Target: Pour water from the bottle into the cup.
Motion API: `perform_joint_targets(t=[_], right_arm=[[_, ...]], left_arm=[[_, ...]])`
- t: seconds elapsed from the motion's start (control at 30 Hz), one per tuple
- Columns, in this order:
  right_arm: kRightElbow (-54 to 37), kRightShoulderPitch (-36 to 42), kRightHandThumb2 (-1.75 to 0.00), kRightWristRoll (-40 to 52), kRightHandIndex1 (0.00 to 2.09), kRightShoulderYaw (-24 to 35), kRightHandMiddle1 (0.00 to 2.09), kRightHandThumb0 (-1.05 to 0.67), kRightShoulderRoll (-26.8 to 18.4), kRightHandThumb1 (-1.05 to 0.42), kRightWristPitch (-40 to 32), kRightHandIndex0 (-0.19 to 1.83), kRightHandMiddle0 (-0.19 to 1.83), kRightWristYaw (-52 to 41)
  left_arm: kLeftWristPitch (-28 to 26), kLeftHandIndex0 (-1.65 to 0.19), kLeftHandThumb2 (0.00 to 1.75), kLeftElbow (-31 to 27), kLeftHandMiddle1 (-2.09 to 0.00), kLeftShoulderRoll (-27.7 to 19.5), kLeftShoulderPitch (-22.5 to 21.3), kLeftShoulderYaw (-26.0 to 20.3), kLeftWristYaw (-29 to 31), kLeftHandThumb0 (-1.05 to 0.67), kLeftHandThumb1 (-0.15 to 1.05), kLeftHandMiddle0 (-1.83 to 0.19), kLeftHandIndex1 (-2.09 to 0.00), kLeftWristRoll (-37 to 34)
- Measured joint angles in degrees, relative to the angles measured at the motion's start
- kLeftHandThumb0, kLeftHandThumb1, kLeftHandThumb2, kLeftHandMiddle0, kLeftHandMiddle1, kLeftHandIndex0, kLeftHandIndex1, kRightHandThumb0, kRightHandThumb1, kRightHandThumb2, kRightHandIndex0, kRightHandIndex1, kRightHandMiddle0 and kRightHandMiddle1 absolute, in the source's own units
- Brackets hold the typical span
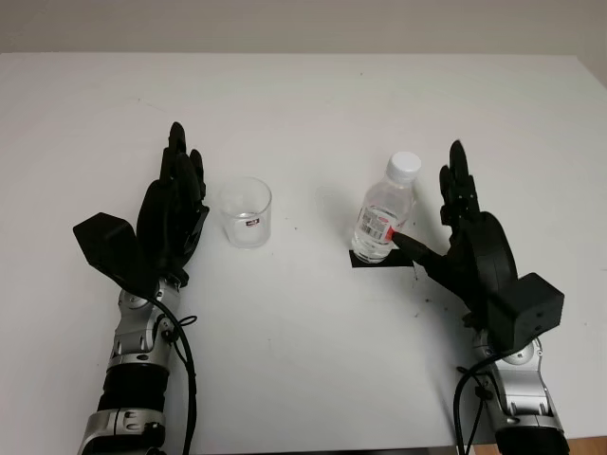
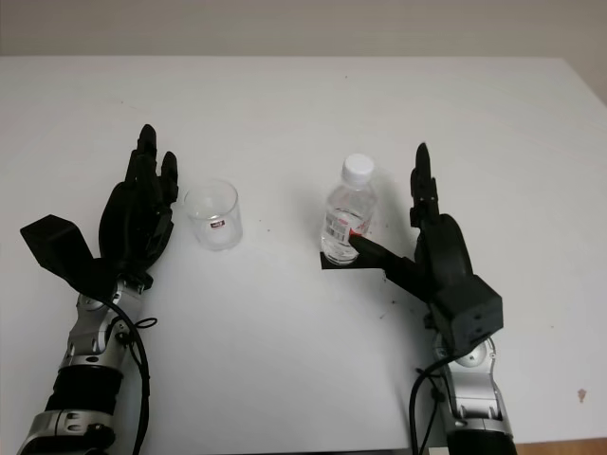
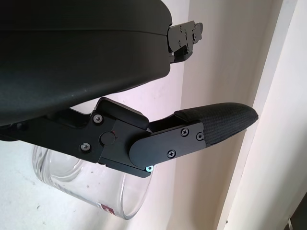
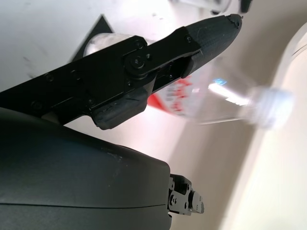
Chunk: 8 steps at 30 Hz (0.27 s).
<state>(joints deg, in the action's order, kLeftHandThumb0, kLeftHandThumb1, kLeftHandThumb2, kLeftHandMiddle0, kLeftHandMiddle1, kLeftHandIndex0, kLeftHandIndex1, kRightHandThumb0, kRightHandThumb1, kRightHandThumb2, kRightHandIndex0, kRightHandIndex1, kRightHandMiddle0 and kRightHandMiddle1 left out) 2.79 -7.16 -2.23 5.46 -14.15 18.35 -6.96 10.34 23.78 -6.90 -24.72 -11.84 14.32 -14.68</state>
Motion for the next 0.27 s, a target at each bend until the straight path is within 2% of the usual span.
perform_joint_targets(t=[0.27], right_arm=[[-6.7,1.9,-0.05,0.6,0.00,-1.5,0.00,-1.03,0.0,-0.91,-4.6,-0.19,-0.19,-3.6]], left_arm=[[0.2,0.19,0.71,0.1,-0.04,0.0,0.0,0.0,0.3,-0.82,1.05,0.19,0.00,-0.2]])
